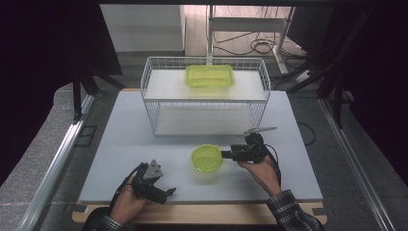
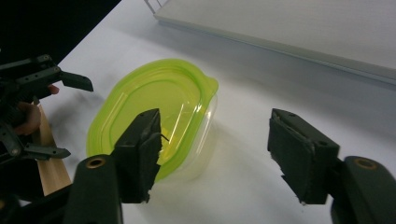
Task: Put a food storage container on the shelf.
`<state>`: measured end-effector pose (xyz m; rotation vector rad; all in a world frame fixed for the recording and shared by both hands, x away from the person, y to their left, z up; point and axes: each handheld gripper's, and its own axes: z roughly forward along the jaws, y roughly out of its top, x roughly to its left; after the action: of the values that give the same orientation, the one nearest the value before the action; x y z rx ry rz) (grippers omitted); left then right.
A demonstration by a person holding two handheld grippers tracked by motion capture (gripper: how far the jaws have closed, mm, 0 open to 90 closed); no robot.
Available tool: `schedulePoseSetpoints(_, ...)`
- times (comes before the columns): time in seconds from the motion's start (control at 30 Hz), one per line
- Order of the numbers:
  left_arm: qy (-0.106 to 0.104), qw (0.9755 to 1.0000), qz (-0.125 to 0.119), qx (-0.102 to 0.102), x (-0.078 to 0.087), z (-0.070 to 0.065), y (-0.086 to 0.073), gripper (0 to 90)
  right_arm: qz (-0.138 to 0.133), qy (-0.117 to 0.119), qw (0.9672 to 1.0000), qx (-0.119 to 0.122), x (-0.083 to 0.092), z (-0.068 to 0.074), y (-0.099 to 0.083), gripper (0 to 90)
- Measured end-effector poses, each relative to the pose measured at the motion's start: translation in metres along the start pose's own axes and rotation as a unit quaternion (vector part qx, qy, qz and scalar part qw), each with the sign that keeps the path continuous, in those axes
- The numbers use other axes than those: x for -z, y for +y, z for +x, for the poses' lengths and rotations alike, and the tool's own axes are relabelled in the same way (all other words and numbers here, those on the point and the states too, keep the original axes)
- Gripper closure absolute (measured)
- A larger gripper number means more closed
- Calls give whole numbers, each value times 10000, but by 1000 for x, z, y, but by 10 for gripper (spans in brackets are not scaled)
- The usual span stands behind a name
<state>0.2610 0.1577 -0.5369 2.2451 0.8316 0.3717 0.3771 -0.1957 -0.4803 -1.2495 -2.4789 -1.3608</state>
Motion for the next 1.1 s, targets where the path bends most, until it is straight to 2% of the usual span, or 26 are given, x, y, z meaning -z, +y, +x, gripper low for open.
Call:
schedulePoseSetpoints(0.3, 0, 10000, 40, -26, -1, 0, 0, 24, 146, 325, 9985, -409, -11, -8, 5, 523)
schedulePoseSetpoints(0.63, -11, 9999, 98, -72, -2, -1, 0, 24, 347, 546, 9960, -615, -23, -11, 6, 635)
schedulePoseSetpoints(0.73, -6, 9999, 95, -75, -2, -1, 0, 24, 400, 672, 9943, -719, -26, -12, 7, 672)
schedulePoseSetpoints(0.83, -4, 9999, 98, -79, -2, -1, 0, 25, 484, 767, 9916, -924, -29, -14, 7, 734)
schedulePoseSetpoints(0.93, -3, 9999, 98, -85, -2, -1, 0, 24, 515, 967, 9867, -1197, -30, -17, 7, 792)
schedulePoseSetpoints(1.1, 0, 9999, 90, -79, -2, -1, 0, 24, 591, 1089, 9827, -1378, -31, -17, 7, 807)
